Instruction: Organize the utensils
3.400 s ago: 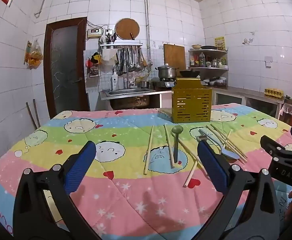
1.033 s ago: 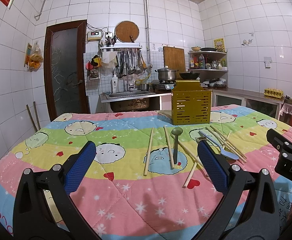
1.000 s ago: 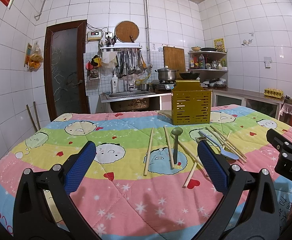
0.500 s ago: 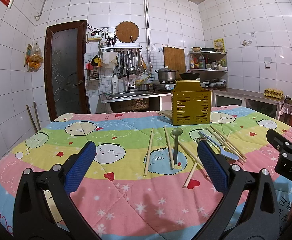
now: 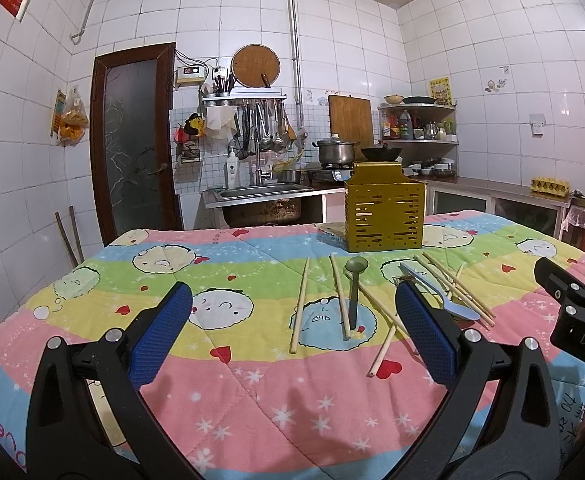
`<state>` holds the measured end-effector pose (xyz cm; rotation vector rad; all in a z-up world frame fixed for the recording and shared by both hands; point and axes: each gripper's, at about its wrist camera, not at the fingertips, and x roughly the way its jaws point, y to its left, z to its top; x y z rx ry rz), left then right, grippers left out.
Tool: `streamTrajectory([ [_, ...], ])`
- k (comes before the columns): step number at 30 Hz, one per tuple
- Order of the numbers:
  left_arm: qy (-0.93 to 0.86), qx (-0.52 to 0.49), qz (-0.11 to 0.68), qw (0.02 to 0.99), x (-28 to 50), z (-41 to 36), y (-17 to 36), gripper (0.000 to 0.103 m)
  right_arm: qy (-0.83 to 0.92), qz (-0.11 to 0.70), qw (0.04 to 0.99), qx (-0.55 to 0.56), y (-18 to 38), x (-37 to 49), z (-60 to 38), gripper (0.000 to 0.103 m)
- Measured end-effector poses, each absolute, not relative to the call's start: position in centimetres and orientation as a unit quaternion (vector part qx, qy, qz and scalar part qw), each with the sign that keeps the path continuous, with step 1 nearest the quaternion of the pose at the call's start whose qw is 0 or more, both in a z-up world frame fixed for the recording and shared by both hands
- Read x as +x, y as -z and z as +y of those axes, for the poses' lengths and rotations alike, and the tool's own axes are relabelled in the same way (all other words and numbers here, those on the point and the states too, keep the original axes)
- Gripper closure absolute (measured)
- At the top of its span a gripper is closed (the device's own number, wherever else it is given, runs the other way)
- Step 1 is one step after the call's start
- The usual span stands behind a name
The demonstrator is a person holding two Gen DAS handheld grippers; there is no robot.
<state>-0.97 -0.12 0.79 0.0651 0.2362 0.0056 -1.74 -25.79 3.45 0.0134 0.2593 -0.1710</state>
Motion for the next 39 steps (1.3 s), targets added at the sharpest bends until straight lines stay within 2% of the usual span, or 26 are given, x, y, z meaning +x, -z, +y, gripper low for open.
streamTrajectory([
  [20,-0.002,0.044,0.107,0.993,-1.2,-0.6,-0.9,0.005,0.079,0.129,0.988,0.005,-3.2,-2.0,-25.6,0.004],
  [39,0.030,0.034,0.168,0.985,4.9,0.7,-3.5,0.005,0.043,0.177,0.983,0.011,-4.9,3.2,-25.2,0.004],
])
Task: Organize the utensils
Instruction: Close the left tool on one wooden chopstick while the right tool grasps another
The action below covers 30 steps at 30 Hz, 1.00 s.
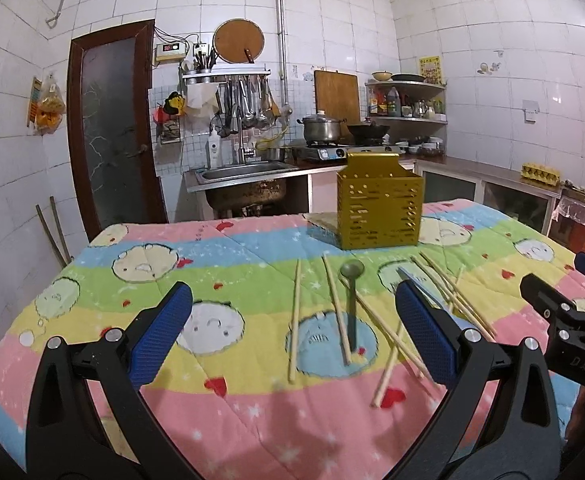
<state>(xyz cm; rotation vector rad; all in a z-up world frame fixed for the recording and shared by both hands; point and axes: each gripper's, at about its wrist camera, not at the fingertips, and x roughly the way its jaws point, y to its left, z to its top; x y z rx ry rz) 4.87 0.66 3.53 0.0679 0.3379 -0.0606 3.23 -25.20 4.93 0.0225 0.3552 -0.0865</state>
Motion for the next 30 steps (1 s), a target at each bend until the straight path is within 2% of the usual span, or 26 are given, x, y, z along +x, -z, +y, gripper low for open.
streamTrajectory([
  [5,0.038,0.032,0.167,0.985,7.7,0.7,-4.5,0.005,0.034,0.196,0.980,-0.015,-5.9,6.3,-24.7,0.004],
  [12,0.033,0.022,0.207,0.978,14.2,1.0,-4.0,0.005,0.040,0.204,0.978,-0.035,-6.8,12.0,-25.3,0.004],
  [23,0.023,0.044,0.285,0.957,24.0,0.8,-1.0,0.005,0.065,0.293,0.954,-0.007,-2.0,22.1,-27.7,0.005],
  [25,0.029,0.044,0.305,0.951,25.3,0.8,-0.1,0.007,0.069,0.304,0.950,-0.007,-1.3,23.2,-28.1,0.006],
  [27,0.033,0.037,0.325,0.944,26.5,1.1,0.8,0.010,0.073,0.315,0.946,-0.013,-0.9,24.1,-28.3,0.014],
  [30,0.029,0.032,0.356,0.933,28.1,1.4,2.1,0.022,0.075,0.336,0.939,-0.006,-0.2,25.6,-28.7,0.017],
])
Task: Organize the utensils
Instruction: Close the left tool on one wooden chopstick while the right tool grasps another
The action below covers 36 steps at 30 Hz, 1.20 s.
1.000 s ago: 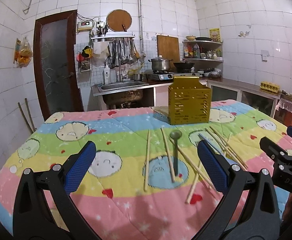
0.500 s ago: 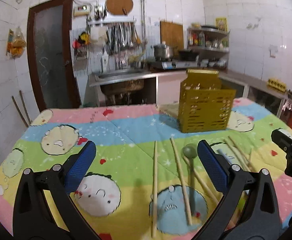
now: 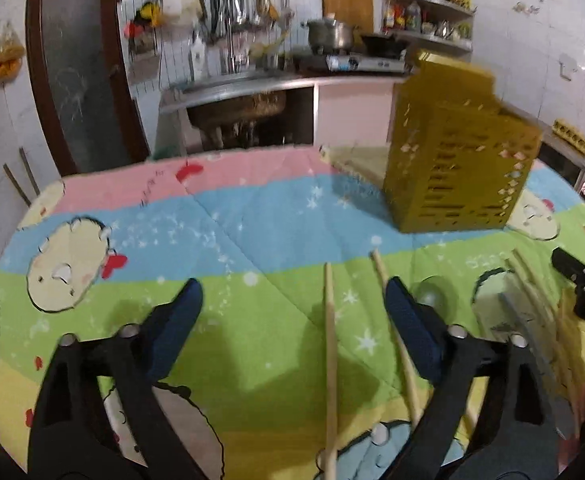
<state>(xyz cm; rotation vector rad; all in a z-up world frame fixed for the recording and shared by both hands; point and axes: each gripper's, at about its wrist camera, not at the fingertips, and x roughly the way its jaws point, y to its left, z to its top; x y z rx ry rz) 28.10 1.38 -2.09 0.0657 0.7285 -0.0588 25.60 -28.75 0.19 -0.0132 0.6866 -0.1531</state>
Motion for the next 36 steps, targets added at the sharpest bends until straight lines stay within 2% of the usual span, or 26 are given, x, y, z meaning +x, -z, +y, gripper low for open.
streamTrajectory([
  [3,0.033,0.029,0.387,0.921,29.3,1.6,3.2,0.028,0.074,0.348,0.935,-0.003,0.2,26.5,-28.8,0.022],
  [13,0.044,0.027,0.409,0.911,30.5,0.7,4.4,0.029,0.077,0.386,0.919,-0.001,1.8,27.7,-28.8,0.036],
  [14,0.044,0.027,0.413,0.909,30.6,0.6,4.5,0.031,0.076,0.388,0.919,0.000,1.9,27.8,-28.8,0.040],
  [16,0.048,0.026,0.427,0.903,30.9,0.5,5.1,0.044,0.074,0.394,0.916,0.001,2.2,27.9,-28.9,0.044],
  [17,0.049,0.026,0.432,0.900,31.0,0.5,5.2,0.046,0.074,0.398,0.914,0.001,2.3,28.0,-28.9,0.049],
  [21,0.052,0.019,0.440,0.896,31.1,0.8,5.3,0.050,0.072,0.407,0.910,0.000,2.5,28.3,-28.8,0.056],
  [28,0.054,-0.001,0.449,0.892,31.7,1.2,5.4,0.058,0.080,0.429,0.900,-0.015,2.6,29.0,-28.2,0.058],
  [36,0.051,0.002,0.461,0.886,32.7,0.7,5.5,0.066,0.078,0.454,0.887,-0.011,2.6,30.5,-27.7,0.073],
])
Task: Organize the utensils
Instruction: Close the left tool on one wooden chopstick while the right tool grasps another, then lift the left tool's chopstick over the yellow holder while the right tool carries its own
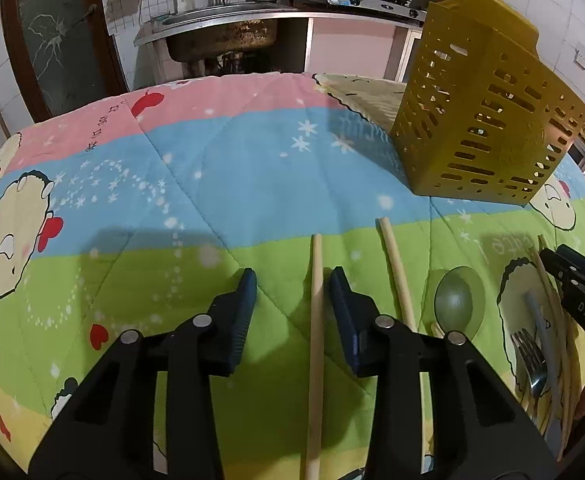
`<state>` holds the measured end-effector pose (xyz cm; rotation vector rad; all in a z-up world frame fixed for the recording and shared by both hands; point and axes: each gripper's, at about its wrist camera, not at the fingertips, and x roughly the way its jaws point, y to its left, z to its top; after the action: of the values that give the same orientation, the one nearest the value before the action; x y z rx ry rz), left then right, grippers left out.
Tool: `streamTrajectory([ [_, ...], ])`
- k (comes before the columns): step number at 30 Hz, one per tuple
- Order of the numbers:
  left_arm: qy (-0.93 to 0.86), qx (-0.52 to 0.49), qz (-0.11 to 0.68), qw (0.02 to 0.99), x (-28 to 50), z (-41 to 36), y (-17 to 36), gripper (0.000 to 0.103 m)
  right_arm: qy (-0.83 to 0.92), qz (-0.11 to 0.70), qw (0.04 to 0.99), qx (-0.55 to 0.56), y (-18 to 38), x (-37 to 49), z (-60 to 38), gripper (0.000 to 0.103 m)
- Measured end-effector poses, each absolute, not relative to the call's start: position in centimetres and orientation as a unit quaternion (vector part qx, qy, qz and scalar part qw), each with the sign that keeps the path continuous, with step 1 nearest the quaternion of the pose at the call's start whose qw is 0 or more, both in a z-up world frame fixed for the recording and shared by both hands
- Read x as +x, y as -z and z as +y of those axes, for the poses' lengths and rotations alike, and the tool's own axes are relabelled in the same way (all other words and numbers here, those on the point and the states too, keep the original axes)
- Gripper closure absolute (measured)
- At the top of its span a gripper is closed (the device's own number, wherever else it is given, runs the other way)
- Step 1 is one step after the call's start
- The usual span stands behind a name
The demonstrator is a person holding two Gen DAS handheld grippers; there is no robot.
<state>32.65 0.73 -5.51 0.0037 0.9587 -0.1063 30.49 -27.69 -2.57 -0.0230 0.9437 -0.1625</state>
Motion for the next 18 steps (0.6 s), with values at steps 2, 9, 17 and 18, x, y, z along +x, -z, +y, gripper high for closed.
streamTrajectory([
  [2,0.051,0.003,0.460,0.887,32.7,0.6,5.5,0.067,0.078,0.456,0.887,-0.012,2.5,30.7,-27.4,0.079],
  [9,0.051,0.005,0.453,0.890,32.8,0.6,5.6,0.079,0.074,0.443,0.894,0.009,2.3,29.9,-27.0,0.095],
  [17,0.061,-0.006,0.444,0.894,32.3,0.4,5.1,0.099,0.068,0.411,0.908,0.050,1.1,28.3,-28.5,0.096],
  [18,0.062,-0.005,0.443,0.894,32.3,0.3,5.1,0.099,0.067,0.409,0.909,0.052,1.0,28.2,-28.6,0.096],
])
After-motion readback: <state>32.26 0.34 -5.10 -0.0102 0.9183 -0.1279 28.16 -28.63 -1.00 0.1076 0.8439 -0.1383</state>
